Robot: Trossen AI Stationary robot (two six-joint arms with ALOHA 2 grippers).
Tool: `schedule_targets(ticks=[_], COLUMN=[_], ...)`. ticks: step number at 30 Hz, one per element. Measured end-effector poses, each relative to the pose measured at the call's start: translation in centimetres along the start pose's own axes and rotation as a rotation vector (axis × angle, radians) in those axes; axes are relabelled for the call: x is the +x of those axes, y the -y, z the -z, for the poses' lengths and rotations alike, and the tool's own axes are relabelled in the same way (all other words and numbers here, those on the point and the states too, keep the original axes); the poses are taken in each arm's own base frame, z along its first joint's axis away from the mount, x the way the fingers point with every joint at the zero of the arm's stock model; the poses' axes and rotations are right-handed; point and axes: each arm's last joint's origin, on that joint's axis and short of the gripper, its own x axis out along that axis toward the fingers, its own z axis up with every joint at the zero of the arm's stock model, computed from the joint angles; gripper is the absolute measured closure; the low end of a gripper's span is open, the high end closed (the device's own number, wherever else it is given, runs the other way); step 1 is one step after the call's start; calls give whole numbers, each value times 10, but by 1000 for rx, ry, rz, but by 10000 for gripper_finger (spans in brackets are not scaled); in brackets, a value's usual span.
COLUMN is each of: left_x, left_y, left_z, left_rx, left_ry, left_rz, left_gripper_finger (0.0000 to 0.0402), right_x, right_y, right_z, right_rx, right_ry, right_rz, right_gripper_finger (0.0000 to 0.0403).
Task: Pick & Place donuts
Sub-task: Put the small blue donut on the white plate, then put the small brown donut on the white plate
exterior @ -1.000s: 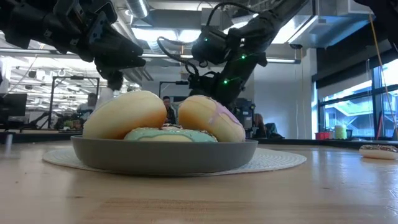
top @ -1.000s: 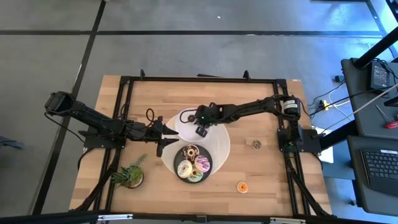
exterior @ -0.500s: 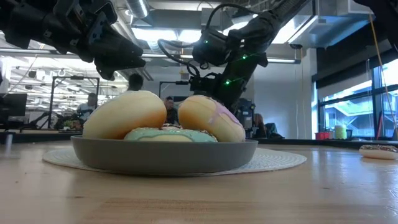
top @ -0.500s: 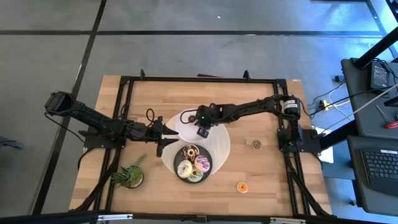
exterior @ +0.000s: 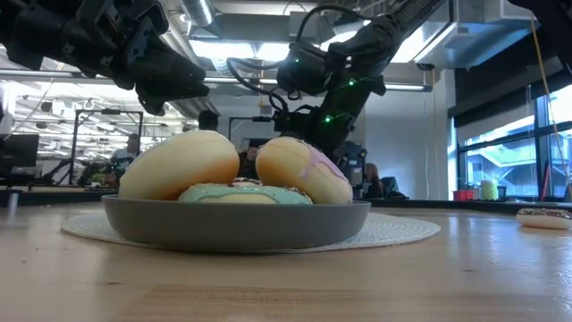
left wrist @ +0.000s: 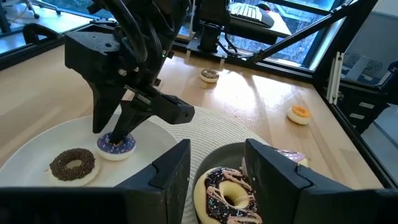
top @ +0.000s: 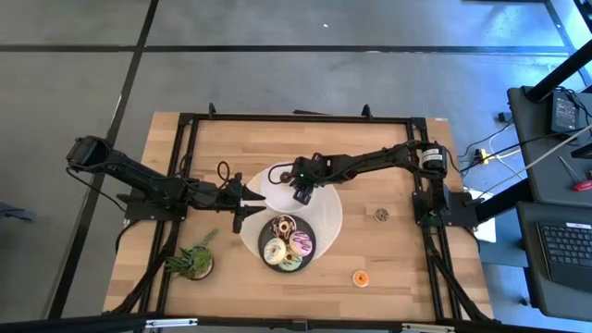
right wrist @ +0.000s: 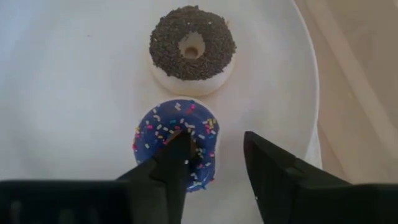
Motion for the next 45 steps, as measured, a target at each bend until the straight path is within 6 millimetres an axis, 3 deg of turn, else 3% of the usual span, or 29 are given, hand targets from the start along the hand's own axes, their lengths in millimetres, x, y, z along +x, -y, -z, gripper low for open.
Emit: schedule_targets(ticks=[21,28,32,38,45], left_x=[0,0,0,0,0], left_y=[0,0,0,0,0], left_z=[1,1,1,1,1], left_rx=[-6,-13,-13,-13,-13], left_ry=[-8,-12,-12,-12,-12], left_rz=[-3,-4,-4,-4,-4], left_gripper_finger=[250,252,253,249,253], right_x=[-13,-56,-91,-134,-174], right_y=[1,3,-18,-54,-64], right_z=[-4,0,21,86,150], right_rx=[-4,-22,-38,23,208], right_ry=[14,-63,-133,-204,-224], right_rz=[-2,11,4,40,34], right_gripper_finger=[240,240,240,240,240])
